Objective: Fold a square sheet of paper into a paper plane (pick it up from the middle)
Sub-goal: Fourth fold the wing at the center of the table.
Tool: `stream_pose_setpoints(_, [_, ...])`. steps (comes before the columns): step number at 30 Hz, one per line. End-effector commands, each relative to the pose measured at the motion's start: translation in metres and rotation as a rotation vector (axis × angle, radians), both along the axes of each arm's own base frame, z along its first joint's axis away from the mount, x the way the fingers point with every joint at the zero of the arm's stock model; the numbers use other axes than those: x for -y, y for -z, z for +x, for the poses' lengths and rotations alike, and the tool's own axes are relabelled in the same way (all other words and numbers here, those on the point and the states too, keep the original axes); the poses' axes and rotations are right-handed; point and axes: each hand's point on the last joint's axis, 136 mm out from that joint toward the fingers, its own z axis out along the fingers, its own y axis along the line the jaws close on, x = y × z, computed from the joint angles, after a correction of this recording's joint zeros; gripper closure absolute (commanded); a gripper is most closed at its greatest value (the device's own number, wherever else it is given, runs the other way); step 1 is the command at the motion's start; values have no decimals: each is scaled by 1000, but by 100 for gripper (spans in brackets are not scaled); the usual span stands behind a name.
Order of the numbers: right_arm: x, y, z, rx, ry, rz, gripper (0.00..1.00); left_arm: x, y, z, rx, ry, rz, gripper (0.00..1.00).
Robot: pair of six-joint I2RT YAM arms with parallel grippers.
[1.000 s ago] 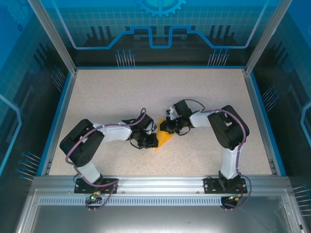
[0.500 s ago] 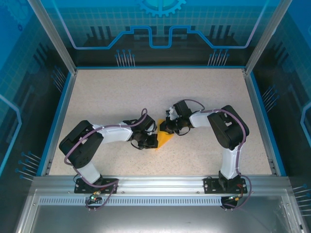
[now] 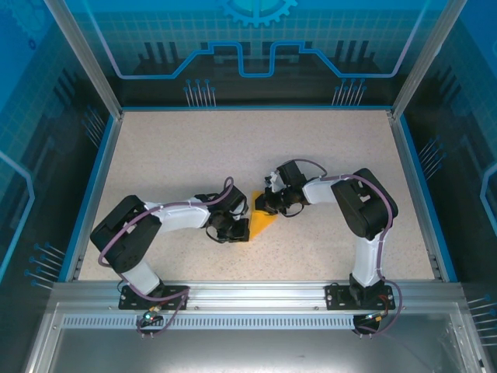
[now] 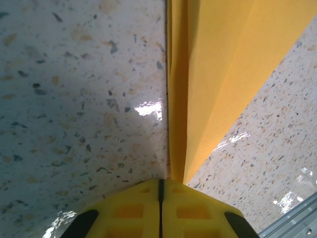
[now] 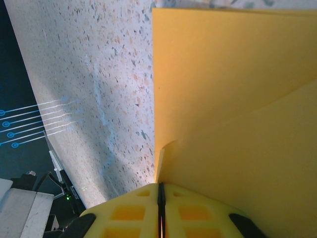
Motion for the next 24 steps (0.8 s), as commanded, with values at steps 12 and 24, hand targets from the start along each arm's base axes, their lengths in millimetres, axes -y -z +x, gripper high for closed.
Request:
stream_pose_setpoints(12, [29, 53, -23, -118, 33, -185, 90, -12, -43, -20, 5, -9, -31, 74])
stream_pose_setpoints(24, [30, 57, -26, -128, 36, -182, 90, 35, -78, 53, 89, -97, -341, 86])
